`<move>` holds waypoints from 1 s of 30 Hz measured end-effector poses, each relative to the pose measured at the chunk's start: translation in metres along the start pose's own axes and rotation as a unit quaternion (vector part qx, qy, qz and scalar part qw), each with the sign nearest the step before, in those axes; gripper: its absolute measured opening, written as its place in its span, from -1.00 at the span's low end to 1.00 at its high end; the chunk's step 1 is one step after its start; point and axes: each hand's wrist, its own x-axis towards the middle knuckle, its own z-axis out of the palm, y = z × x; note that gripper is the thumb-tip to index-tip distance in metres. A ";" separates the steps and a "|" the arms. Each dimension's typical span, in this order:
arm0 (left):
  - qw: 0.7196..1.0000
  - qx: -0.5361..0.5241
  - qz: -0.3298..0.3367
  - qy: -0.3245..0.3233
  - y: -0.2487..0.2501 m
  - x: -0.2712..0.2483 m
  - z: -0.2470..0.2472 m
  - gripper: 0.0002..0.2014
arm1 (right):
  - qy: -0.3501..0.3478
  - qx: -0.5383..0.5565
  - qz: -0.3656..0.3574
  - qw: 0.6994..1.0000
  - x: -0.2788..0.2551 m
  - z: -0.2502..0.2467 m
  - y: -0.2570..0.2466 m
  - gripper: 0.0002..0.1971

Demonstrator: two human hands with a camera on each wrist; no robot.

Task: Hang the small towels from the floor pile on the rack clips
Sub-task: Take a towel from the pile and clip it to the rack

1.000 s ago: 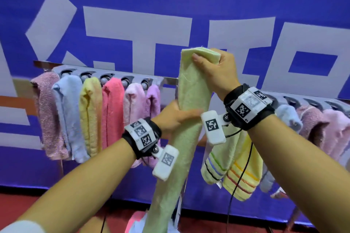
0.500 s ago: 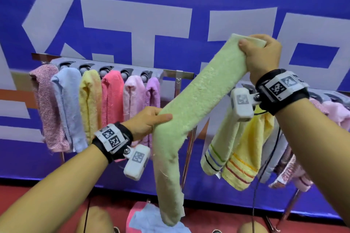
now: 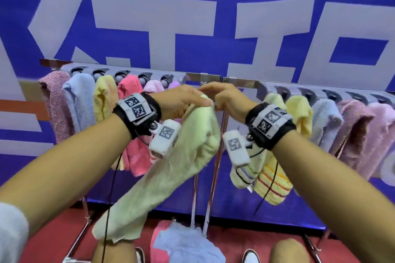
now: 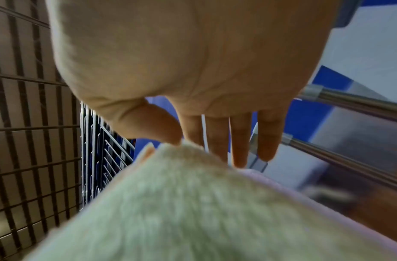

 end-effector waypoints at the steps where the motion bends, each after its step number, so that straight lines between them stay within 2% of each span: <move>1: 1.000 0.006 0.000 0.001 0.001 -0.002 -0.001 -0.89 | -0.027 0.029 0.016 0.999 -0.001 0.008 0.003 -0.39; 3: 1.000 0.009 -0.005 0.014 0.002 -0.007 -0.007 -0.82 | -0.065 0.048 0.047 0.996 -0.002 0.016 0.009 -0.35; 5: 0.999 0.007 -0.003 0.031 0.002 -0.014 -0.012 -0.58 | -0.085 0.072 0.070 0.991 -0.002 0.016 0.014 -0.29; 7: 0.999 -0.001 0.007 0.037 -0.001 -0.019 -0.013 -0.37 | -0.126 0.091 0.078 0.985 -0.002 0.014 0.015 -0.36; 8: 0.999 -0.006 0.014 0.043 -0.004 -0.018 -0.014 -0.36 | -0.146 0.093 0.072 0.982 -0.003 0.015 0.014 -0.44; 9: 0.999 -0.011 0.019 0.043 -0.006 -0.018 -0.014 -0.42 | -0.148 0.092 0.071 0.982 -0.005 0.015 0.011 -0.53; 11: 0.998 -0.025 0.024 0.044 -0.010 -0.013 -0.013 -0.65 | -0.120 0.095 0.064 0.986 -0.008 0.012 0.008 -0.66; 13: 0.997 -0.055 0.030 0.038 -0.016 -0.011 -0.012 -0.80 | -0.085 0.091 0.043 0.991 -0.009 0.006 0.006 -0.72; 17: 0.998 -0.063 0.007 -0.011 -0.033 -0.006 -0.009 -0.68 | -0.009 0.095 0.022 0.995 -0.014 -0.011 0.012 -0.82; 20: 0.996 -0.080 -0.022 -0.026 -0.039 -0.003 -0.011 -0.85 | 0.052 0.150 0.010 0.987 -0.020 -0.028 0.016 -0.83; 21: 0.995 -0.098 -0.029 -0.021 -0.039 -0.001 -0.012 -0.85 | 0.075 0.166 0.003 0.983 -0.024 -0.033 0.016 -0.85; 23: 0.991 -0.132 -0.032 -0.008 -0.035 0.002 -0.014 -0.79 | 0.132 0.188 -0.001 0.973 -0.025 -0.045 0.022 -0.86; 25: 0.989 -0.146 -0.010 0.007 -0.030 0.006 -0.016 -0.64 | 0.174 0.173 -0.011 0.970 -0.025 -0.049 0.027 -0.88; 27: 0.986 -0.167 -0.003 0.007 -0.022 0.009 -0.012 -0.54 | 0.171 0.095 -0.017 0.981 -0.021 -0.047 0.035 -0.85; 29: 0.986 -0.164 0.015 0.002 -0.015 0.011 -0.003 -0.68 | 0.110 0.041 -0.001 0.993 -0.020 -0.035 0.037 -0.87; 30: 0.987 -0.158 0.018 -0.006 -0.012 0.012 0.003 -0.79 | 0.075 0.045 0.020 0.996 -0.019 -0.030 0.039 -0.80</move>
